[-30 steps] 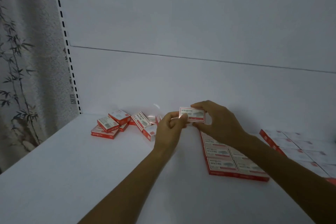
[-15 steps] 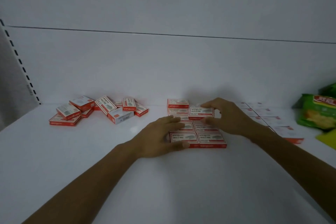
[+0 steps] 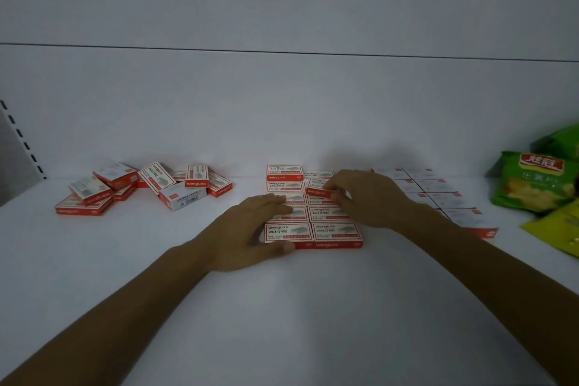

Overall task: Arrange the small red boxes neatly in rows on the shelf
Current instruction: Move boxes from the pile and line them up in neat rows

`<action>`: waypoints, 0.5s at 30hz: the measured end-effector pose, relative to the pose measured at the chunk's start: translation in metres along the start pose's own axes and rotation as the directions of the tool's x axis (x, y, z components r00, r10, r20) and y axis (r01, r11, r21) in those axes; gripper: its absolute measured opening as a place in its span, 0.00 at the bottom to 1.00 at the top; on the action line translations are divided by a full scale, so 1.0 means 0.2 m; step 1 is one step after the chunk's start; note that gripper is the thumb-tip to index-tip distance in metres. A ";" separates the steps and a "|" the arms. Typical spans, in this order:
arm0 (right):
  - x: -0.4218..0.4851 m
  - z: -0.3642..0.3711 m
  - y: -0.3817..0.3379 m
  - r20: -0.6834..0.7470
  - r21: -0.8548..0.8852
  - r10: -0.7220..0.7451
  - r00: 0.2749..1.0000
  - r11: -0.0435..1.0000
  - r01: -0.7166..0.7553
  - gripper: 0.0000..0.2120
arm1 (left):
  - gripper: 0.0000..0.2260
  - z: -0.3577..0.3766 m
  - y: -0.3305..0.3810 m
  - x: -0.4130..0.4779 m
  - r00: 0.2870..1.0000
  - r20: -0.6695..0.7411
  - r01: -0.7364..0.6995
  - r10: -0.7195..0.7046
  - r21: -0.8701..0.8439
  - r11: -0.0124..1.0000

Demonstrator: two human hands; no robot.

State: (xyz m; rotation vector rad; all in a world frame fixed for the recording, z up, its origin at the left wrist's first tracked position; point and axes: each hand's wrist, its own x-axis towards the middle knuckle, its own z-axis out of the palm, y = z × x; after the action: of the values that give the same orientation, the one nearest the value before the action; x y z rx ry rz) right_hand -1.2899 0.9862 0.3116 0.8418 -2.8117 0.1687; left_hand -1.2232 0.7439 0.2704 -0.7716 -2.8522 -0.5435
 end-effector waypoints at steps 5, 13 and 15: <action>0.10 0.05 0.04 -0.007 -0.039 -0.002 1.000 0.999 0.002 0.15 | 0.43 0.01 -0.01 0.00 0.997 0.004 0.077 -0.078 0.052 0.996; 0.17 0.16 0.07 0.000 0.100 0.016 1.000 0.995 -0.016 0.14 | 0.43 0.00 0.00 -0.01 0.995 0.038 0.086 -0.088 0.032 0.996; 0.16 0.19 0.07 0.001 0.171 0.025 1.000 0.985 -0.025 0.18 | 0.43 -0.01 0.00 0.00 0.994 0.058 0.088 -0.090 0.037 0.995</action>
State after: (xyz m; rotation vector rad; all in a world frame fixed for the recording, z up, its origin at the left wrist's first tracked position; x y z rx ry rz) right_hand -1.3301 0.9740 0.2808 0.8416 -2.8383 0.4200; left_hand -1.2223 0.7436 0.2721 -0.6687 -2.9543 -0.4897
